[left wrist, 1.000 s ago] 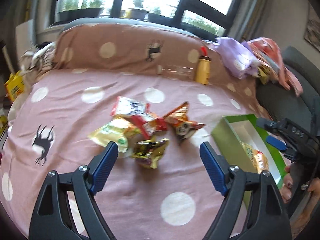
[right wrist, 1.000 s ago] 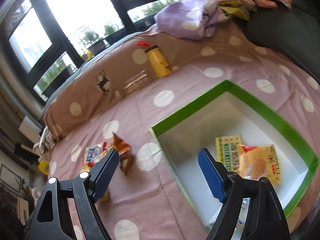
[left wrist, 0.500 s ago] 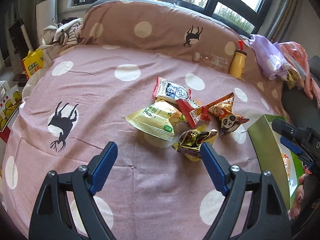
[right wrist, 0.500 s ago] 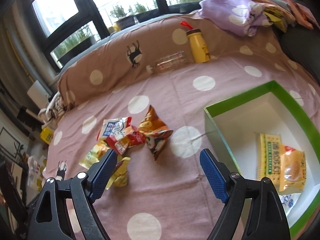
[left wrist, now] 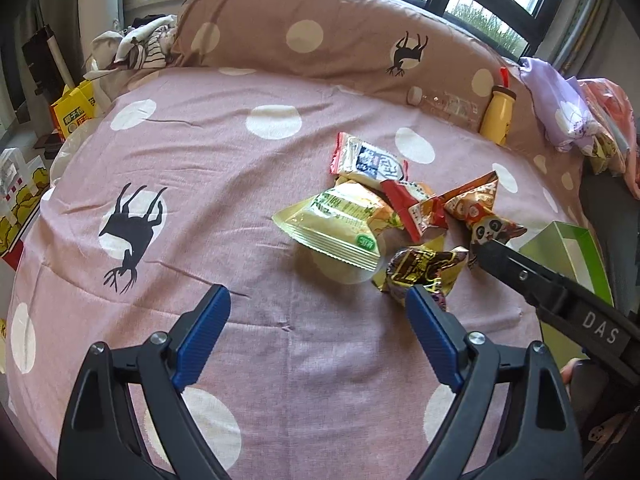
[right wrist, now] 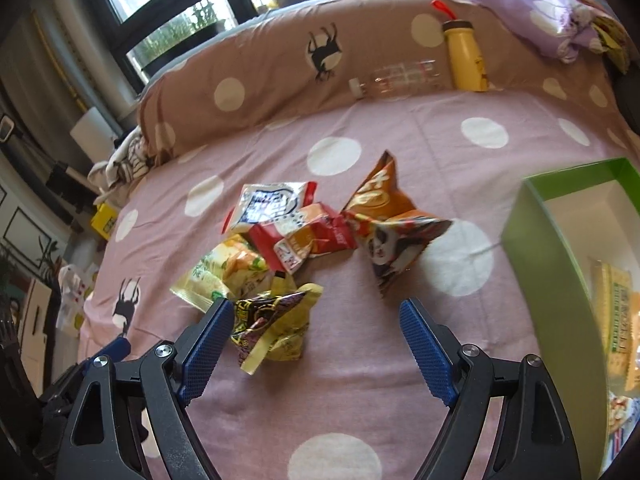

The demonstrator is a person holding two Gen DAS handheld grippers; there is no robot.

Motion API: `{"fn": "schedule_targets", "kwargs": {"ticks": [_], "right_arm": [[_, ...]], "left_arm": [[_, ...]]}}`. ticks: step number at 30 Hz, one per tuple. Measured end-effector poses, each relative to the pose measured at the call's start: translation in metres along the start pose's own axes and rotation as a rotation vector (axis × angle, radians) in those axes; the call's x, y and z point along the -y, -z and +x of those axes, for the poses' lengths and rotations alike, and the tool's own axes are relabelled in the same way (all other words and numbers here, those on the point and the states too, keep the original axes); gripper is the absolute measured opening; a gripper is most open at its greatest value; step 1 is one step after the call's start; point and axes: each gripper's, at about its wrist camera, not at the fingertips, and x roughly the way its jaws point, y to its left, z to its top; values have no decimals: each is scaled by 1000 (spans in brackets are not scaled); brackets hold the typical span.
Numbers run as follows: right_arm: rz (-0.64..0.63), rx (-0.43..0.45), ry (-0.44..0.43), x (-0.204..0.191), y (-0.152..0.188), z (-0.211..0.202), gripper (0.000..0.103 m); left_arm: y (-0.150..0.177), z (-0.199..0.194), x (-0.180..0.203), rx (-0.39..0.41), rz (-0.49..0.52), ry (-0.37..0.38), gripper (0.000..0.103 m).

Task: Organize snacks
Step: 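Move the right gripper back to the gold wrapper in the pile, then grasp the gold wrapper with the right gripper and lift it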

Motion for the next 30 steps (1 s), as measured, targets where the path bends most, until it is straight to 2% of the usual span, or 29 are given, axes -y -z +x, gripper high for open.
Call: {"fn": "schedule_targets", "kwargs": {"ticks": [6, 8, 9, 11, 13, 15, 20, 22, 25, 30], "right_arm": [[16, -58, -94, -7, -2, 30, 85], [25, -79, -111, -8, -1, 41, 79], [30, -89, -109, -8, 0, 46, 72], [45, -111, -113, -7, 1, 55, 69], [60, -129, -150, -5, 2, 61, 54], [60, -137, -186, -6, 3, 61, 53], [82, -151, -196, -2, 6, 51, 49], [70, -149, -157, 0, 7, 40, 49], [20, -139, -46, -1, 13, 18, 49], [-43, -207, 38, -2, 26, 6, 49]], "left_arm": [[0, 4, -11, -27, -37, -39, 90], [0, 6, -15, -35, -44, -48, 90], [1, 6, -15, -38, -46, -52, 90], [1, 7, -15, -45, -44, -56, 90], [2, 8, -15, -51, -39, -56, 90], [2, 9, -14, -55, -34, -55, 90], [2, 8, -10, -59, -26, -50, 90], [2, 6, -9, -57, -26, -44, 90], [2, 4, -7, -54, -20, -23, 90], [4, 1, 3, -57, 11, -24, 90]]}}
